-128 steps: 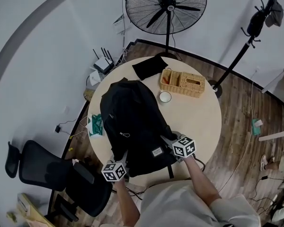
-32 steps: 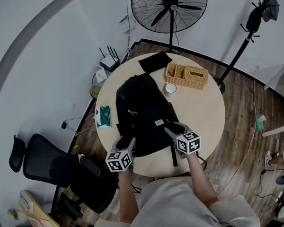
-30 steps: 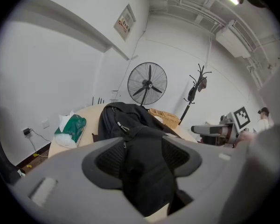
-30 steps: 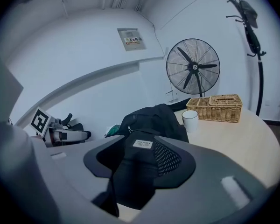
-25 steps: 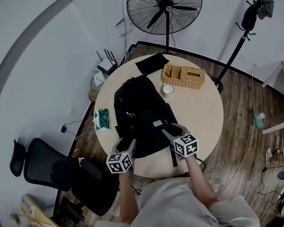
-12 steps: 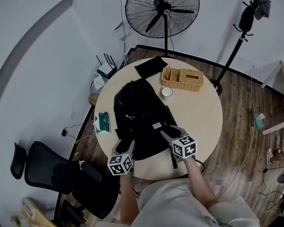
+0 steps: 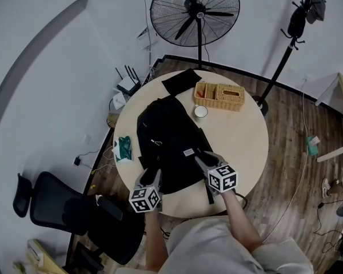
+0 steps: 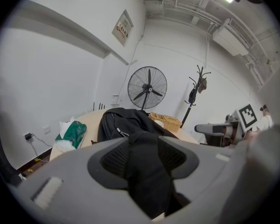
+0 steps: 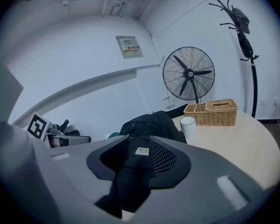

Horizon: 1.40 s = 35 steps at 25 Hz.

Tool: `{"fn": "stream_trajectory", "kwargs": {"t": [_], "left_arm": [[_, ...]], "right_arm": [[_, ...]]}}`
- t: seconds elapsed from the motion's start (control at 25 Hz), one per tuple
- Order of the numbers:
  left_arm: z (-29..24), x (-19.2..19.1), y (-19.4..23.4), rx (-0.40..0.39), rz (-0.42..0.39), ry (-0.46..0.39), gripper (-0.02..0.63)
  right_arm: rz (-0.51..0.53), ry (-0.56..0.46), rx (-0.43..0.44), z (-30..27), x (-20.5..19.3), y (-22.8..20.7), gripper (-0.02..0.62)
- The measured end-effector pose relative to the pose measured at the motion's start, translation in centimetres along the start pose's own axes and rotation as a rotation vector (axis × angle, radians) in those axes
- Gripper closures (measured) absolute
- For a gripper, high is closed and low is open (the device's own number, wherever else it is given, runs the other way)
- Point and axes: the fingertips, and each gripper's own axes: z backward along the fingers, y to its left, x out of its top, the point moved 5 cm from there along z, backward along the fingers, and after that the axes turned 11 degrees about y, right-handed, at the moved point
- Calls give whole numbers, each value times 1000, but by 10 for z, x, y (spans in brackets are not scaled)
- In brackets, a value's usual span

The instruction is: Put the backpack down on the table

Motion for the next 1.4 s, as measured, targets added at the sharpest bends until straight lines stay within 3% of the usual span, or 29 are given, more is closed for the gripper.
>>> {"fn": "stream_trajectory", "kwargs": {"t": [0.16, 0.56, 1.4], "left_arm": [[0, 2, -1, 3, 7, -17, 421], [-1, 2, -6, -24, 26, -24, 549], [-1, 8, -19, -93, 7, -19, 549]], "right_arm": [[2, -6, -3, 3, 1, -3, 530], [-21, -5, 9, 8, -2, -6, 595], [-15, -7, 32, 13, -5, -8, 595]]}}
